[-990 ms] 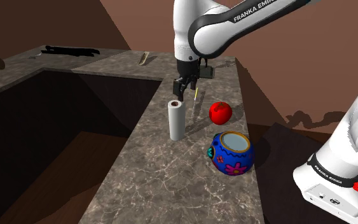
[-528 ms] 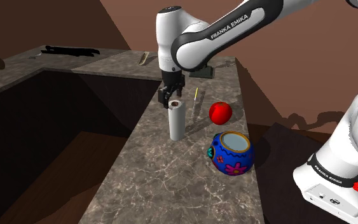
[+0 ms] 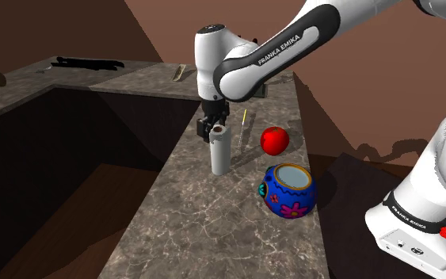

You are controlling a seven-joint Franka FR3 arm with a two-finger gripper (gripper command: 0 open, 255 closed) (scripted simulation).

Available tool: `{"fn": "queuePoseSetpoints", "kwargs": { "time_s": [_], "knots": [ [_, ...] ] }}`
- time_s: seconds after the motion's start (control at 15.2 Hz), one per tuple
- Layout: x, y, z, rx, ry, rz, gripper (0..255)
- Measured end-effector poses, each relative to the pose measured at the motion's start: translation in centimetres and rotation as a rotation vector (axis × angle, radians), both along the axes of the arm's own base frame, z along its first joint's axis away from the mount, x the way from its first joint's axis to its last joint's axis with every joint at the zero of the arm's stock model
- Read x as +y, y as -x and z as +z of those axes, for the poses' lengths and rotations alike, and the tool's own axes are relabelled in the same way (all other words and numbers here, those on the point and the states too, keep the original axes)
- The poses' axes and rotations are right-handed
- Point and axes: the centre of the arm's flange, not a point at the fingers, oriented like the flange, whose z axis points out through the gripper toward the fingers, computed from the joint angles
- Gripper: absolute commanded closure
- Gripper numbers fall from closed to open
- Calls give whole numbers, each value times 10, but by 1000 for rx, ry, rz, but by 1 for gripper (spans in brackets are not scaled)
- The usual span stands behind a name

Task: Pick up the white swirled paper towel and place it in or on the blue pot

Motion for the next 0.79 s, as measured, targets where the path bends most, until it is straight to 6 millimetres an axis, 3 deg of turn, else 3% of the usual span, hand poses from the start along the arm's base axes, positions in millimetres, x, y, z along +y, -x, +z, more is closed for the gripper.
{"fn": "queuePoseSetpoints", "kwargs": {
  "time_s": [0.26, 0.33, 0.79],
  "knots": [
    [0, 0, -1, 0, 0, 0, 0],
    [0, 0, -1, 0, 0, 0, 255],
    [1, 0, 0, -2, -2, 1, 255]
  ]
}}
